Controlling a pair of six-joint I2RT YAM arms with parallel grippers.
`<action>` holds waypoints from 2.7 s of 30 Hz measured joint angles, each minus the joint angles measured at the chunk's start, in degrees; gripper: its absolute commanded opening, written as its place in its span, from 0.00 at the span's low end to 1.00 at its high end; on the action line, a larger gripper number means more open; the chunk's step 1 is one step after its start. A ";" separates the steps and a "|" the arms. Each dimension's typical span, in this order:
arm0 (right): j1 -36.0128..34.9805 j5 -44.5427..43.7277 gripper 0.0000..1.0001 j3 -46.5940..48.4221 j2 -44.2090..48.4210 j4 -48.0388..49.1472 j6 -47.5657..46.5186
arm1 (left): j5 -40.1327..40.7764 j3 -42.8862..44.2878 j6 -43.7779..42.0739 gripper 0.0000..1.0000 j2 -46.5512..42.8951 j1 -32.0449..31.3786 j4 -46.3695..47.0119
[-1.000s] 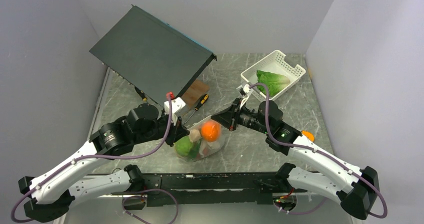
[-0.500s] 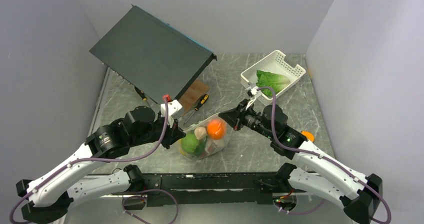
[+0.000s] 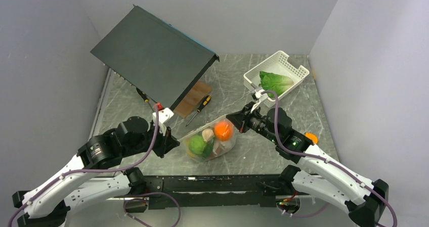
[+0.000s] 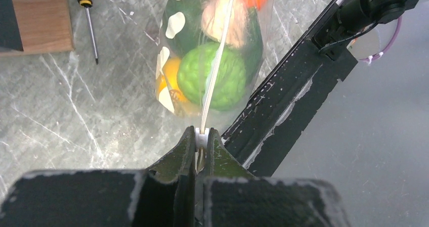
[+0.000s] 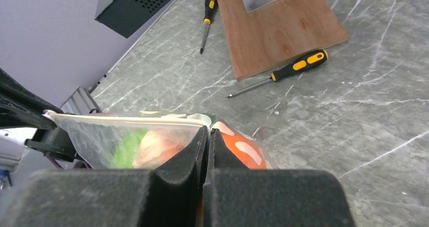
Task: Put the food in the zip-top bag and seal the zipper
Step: Zip the zipper food storage bag at the center of the board, then place the zipper food storage bag at the center of the board.
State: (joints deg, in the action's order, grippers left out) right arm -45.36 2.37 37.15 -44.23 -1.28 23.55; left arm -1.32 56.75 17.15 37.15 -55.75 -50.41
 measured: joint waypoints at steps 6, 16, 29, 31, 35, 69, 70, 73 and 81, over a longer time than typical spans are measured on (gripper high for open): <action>0.04 0.20 0.00 -0.02 0.17 -1.68 -0.22 | 1.31 -1.70 2.10 0.21 -2.91 0.00 -0.24; 1.95 -7.43 0.00 0.22 0.85 -3.10 -2.43 | 5.40 -0.09 3.67 0.60 -4.70 0.00 -5.16; 2.05 -35.56 0.00 14.27 -1.09 -15.10 -8.44 | 6.99 2.43 4.72 0.62 -6.12 0.00 -2.82; 2.27 -36.46 0.00 15.08 -1.05 -14.99 -10.43 | 6.99 2.36 4.87 0.62 -6.12 0.00 -2.78; 2.27 -29.20 0.00 14.56 -2.54 -14.16 -13.40 | 6.71 0.76 5.18 0.64 -6.19 0.00 -1.70; -17.09 -7.96 0.64 3.41 -21.70 0.17 -5.44 | 5.75 -1.16 7.63 0.86 -8.22 0.00 -1.27; -17.09 -8.07 0.69 4.24 -21.70 -0.83 -5.44 | 5.86 -1.14 7.67 0.87 -8.24 0.00 -1.29; -17.09 -9.09 0.84 7.91 -21.18 -4.63 -5.46 | 6.71 -0.87 7.76 0.91 -8.41 0.00 -1.44; -17.09 -18.86 1.00 22.34 -14.19 -16.50 -8.17 | 11.96 4.74 8.02 1.00 -11.43 0.00 -1.79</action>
State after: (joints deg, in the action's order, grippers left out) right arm -62.46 -16.49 59.48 -58.41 -17.78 15.38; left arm 10.63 61.49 25.17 25.71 -55.75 -52.21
